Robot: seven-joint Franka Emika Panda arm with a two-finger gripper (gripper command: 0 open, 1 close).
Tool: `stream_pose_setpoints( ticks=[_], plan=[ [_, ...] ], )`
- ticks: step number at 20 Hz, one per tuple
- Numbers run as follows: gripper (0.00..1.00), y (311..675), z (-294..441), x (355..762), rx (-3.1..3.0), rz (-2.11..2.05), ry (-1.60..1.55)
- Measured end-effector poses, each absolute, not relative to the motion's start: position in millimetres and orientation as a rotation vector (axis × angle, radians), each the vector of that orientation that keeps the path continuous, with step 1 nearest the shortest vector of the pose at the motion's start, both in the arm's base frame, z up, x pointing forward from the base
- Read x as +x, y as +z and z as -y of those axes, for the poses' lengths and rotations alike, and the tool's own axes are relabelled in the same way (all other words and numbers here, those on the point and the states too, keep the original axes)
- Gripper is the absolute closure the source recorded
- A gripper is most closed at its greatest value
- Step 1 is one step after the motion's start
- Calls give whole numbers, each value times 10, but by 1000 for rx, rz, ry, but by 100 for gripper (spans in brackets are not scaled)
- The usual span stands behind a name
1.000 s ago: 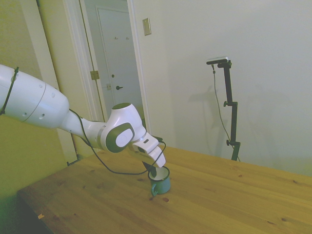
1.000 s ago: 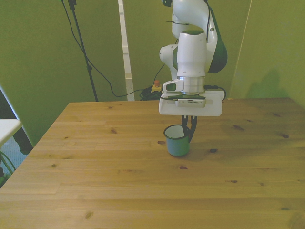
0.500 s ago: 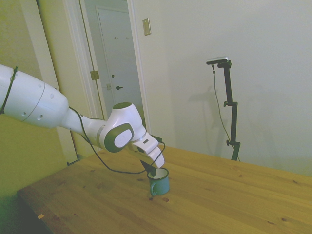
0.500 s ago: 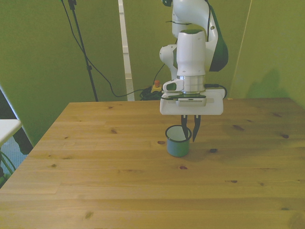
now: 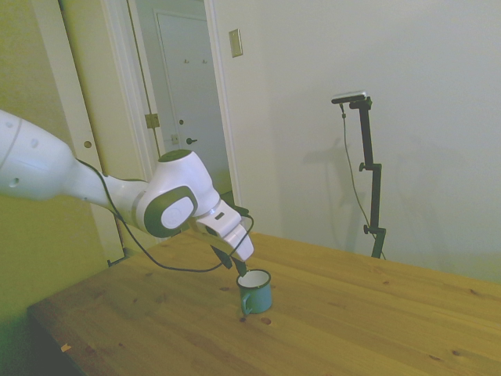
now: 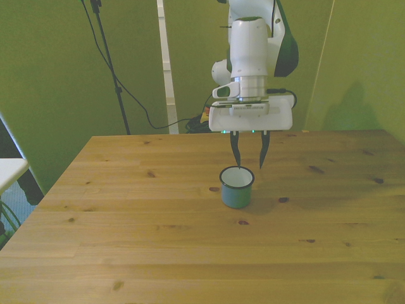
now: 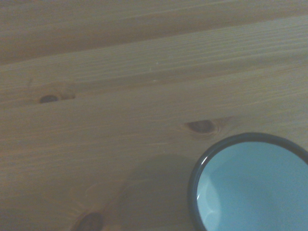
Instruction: Flip the mug upright
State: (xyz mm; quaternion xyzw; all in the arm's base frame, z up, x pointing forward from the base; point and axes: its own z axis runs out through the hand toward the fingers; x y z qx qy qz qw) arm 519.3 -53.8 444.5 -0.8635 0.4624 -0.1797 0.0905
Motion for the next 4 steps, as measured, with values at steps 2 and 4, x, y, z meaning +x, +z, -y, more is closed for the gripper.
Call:
stream_pose_setpoints(
  ticks=[2,4],
  plan=[
    [0,4569,403,5014,-2571,-1335,-561],
    [0,4645,235,4831,-2586,-1293,-583]
  ],
)
